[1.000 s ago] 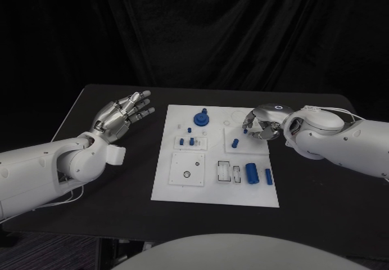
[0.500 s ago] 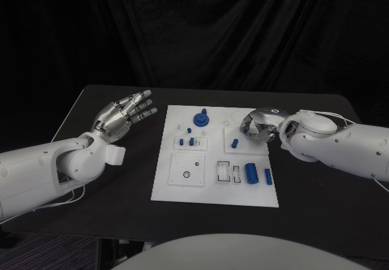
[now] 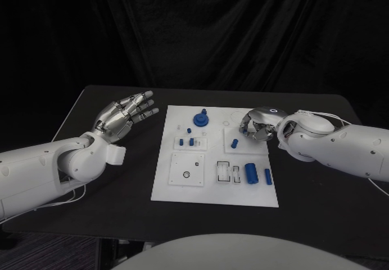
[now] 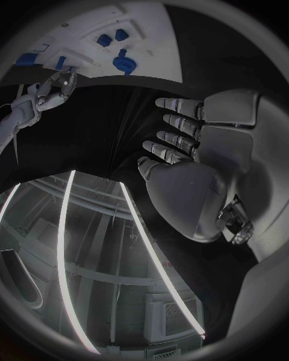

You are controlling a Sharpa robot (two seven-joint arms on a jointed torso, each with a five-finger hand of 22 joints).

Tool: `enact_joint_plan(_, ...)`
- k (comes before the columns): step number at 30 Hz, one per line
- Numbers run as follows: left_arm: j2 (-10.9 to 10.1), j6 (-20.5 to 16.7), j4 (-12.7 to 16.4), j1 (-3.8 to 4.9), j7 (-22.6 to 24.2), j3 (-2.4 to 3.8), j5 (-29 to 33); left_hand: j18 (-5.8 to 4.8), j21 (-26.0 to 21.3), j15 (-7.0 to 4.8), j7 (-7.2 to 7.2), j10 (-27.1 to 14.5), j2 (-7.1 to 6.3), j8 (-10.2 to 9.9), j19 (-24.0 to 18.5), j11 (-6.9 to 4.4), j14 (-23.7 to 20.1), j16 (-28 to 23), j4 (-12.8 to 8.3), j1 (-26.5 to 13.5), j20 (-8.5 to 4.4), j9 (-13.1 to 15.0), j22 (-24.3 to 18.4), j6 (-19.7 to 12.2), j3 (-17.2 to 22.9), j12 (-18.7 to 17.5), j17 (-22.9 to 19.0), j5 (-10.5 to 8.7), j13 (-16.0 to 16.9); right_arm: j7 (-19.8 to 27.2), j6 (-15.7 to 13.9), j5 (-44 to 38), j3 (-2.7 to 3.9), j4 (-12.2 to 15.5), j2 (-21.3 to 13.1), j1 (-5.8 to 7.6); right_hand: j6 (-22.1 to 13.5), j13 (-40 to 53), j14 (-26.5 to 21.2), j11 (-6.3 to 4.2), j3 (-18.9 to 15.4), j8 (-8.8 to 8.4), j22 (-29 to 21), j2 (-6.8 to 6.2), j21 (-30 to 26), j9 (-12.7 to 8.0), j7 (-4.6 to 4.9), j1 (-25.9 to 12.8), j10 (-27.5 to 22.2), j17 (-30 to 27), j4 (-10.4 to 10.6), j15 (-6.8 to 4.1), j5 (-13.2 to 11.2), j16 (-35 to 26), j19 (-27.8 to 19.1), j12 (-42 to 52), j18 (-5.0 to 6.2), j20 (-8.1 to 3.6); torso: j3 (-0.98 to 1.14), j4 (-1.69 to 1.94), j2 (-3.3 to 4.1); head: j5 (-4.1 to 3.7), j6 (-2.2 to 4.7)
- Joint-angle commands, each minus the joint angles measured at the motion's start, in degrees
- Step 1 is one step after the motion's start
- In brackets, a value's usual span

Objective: Assemble the parts on the task board

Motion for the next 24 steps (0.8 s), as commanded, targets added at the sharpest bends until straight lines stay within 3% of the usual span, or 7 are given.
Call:
enact_joint_plan(1, 0.1, 1.2, 0.0, -0.05, 9.4, 0.05, 0.4, -1.15, 0.3, 0.08, 0.10, 0.0, -0.07, 0.4, 0.4, 0.42, 0.4, 0.2, -0.3, 0.7, 0.07, 0.1, 0.1, 0.5, 0.0, 0.2, 0.1, 0.40, 0.1, 0.6, -0.1, 0.3, -0.18, -0.3, 0.2, -0.46, 0.5, 0.0, -0.1, -0.32, -0.1, 0.47, 5.3, 0.58, 0.1, 0.6, 0.00, 0.4, 0.9, -0.1, -0.6, -0.51, -0.1, -0.3, 0.0, 0.1, 0.24, -0.45, -0.01, 0.00, -0.06, -0.10, 0.00)
enact_joint_plan(5, 0.2, 1.3, -0.1, -0.06, 9.0, 0.05, 0.4, -1.18, 0.3, 0.10, 0.15, 0.1, -0.05, 0.4, 0.5, 0.48, 0.3, 0.2, -0.3, 0.7, 0.07, 0.1, 0.1, 0.7, 0.0, 0.3, 0.1, 0.41, 0.1, 0.7, -0.9, 0.3, -0.18, -0.5, 0.3, -0.48, 0.9, -0.2, -0.2, -0.72, -0.3, 1.13, 5.3, 0.91, 0.1, 1.8, 0.12, 0.9, 2.4, -0.5, -1.7, -0.85, -1.0, -0.6, 0.0, 0.3, 0.23, -0.80, 0.01, -0.03, -0.10, -0.16, 0.00)
enact_joint_plan(14, 0.4, 1.7, -0.4, -0.11, 8.3, 0.06, 0.4, -1.35, 0.3, 0.24, 0.34, 0.0, 0.08, 0.4, 0.6, 0.80, 0.4, 0.3, -0.5, 0.8, 0.09, 0.1, 0.0, 0.5, 0.2, 0.1, 0.1, 0.54, 0.0, 0.7, -3.0, 0.3, -0.11, -0.3, 0.2, -0.49, 0.7, -0.3, -0.2, -0.71, -0.6, 1.21, 5.4, 0.60, 0.2, 2.6, 0.37, 1.4, 3.2, -0.7, -2.6, -0.92, -1.6, -0.8, 0.0, 0.3, 0.20, -0.94, -0.06, -0.16, -0.17, 0.16, 0.00)
enact_joint_plan(24, 0.6, 1.9, -0.7, -0.15, 7.4, 0.06, 0.4, -1.57, 0.3, 0.44, 0.53, -0.1, 0.11, 0.4, 0.7, 0.98, 0.4, 0.4, -0.8, 1.0, 0.09, 0.0, 0.0, 0.3, 0.5, 0.0, 0.1, 0.62, 0.0, 0.5, -5.1, 0.3, 0.38, 2.1, -1.1, 0.13, 0.5, -0.4, -0.1, -0.72, -0.8, 1.08, 5.4, 0.34, 0.4, 2.8, 0.43, 1.4, 3.6, -0.6, -2.9, -0.92, -2.1, -0.7, 0.1, 0.4, 0.16, -0.95, 0.01, -0.16, -0.22, 0.49, 0.00)
